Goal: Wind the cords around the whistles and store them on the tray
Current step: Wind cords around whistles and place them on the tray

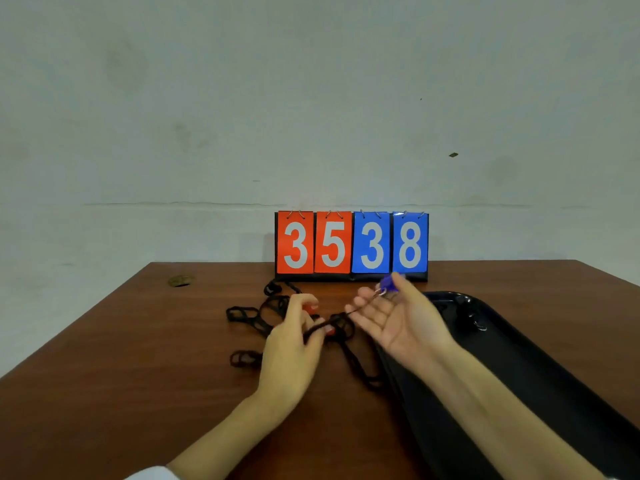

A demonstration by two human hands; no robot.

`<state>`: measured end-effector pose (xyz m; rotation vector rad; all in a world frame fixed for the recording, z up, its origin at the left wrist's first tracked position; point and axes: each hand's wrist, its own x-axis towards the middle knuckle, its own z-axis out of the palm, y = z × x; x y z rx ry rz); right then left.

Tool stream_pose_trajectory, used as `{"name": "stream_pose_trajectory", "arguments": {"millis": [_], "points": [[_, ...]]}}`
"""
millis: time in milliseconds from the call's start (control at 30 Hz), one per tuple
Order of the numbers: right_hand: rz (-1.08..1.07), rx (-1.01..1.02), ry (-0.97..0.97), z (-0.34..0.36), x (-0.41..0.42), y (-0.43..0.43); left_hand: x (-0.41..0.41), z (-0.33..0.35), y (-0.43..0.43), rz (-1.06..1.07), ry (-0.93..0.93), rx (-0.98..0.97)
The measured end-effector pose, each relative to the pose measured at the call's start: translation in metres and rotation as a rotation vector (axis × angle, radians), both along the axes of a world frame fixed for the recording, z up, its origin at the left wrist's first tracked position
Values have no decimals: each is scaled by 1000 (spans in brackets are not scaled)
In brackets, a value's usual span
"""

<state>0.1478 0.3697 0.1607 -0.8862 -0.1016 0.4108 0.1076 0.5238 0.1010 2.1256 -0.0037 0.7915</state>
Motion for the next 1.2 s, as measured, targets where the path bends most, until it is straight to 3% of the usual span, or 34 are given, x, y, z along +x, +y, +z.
{"name": "stream_pose_trajectory", "arguments": {"millis": [67,133,233,333,400,500,567,667,800,900,967,1033,1200], "points": [[49,53,24,6,12,-14,3,10,4,26,61,-271],[83,-65,-26,8,24,-27,10,16,15,63,108,-497],[-76,-611,-306,5,35,-40,16,21,35,-6,143,-718],[-370,-1217,-686,-6,40,-50,19,18,48,-34,177,-760],[-494,-1438,-793,-6,40,-57,21,14,55,-50,223,-763],[-691,-1573,-813,3,44,-74,21,14,65,-140,247,-847],[-762,-1530,-791,6,47,-83,20,16,70,-196,233,-910],[-648,-1336,-731,0,44,-80,20,12,65,-215,262,-848],[-536,-1075,-738,-2,38,-63,21,10,33,-100,324,-336],[-615,-852,-688,4,36,-63,30,19,3,-79,229,152],[-675,-683,-644,9,34,-67,43,27,-21,-144,157,380],[-679,-536,-593,14,32,-70,59,34,-51,-271,172,432],[-610,-283,-584,24,26,-69,74,45,-132,-654,390,251]]}}
